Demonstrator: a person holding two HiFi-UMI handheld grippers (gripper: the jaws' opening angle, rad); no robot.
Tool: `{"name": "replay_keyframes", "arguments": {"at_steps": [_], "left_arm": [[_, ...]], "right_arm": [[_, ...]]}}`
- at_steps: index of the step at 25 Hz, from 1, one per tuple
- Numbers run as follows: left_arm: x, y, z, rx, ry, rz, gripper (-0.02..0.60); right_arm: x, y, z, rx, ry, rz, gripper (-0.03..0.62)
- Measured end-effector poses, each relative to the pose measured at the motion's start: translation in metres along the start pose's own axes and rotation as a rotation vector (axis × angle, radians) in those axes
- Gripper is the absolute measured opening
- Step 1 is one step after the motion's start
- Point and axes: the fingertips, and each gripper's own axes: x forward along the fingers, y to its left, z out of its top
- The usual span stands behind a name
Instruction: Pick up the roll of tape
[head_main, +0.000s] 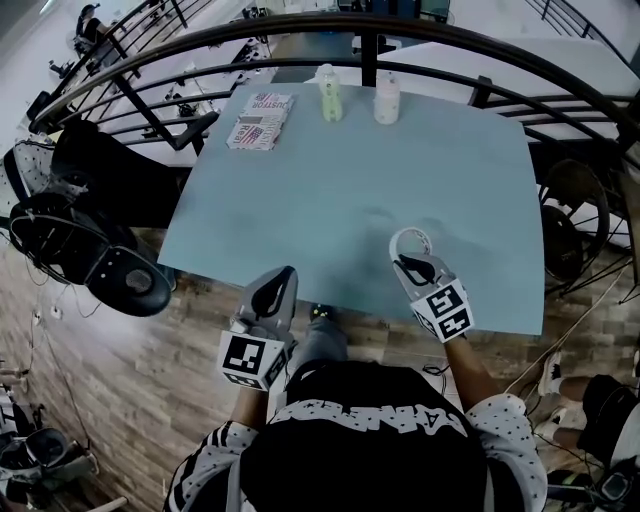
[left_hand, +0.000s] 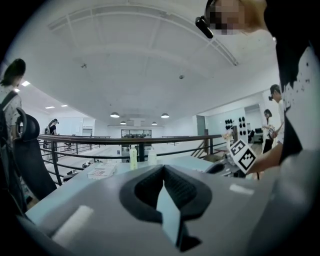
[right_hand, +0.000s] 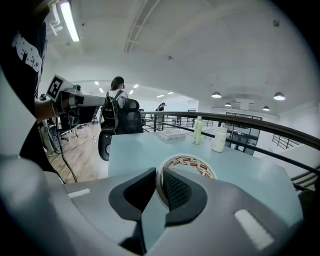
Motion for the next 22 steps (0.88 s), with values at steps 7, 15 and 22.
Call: {"name": "replay_keyframes", "arguments": {"at_steps": [7, 15, 22], "left_arm": [[0.003, -0.012, 0.006, 0.008, -0.004, -0.020, 0.000], [0.006, -0.016, 0.008, 0.015, -0.005, -0.028, 0.000], [0.007, -0.027, 0.011, 0.021, -0.006, -0.053, 0.000]], "right_arm": [[-0.025, -0.003, 0.023, 0.047, -0.075, -0.010, 0.051], [-0.047, -0.002, 0.049, 0.067, -0.159, -0.013, 0.051], [-0.071, 0.001, 0.069, 0.077, -0.224, -0.021, 0.051]]}}
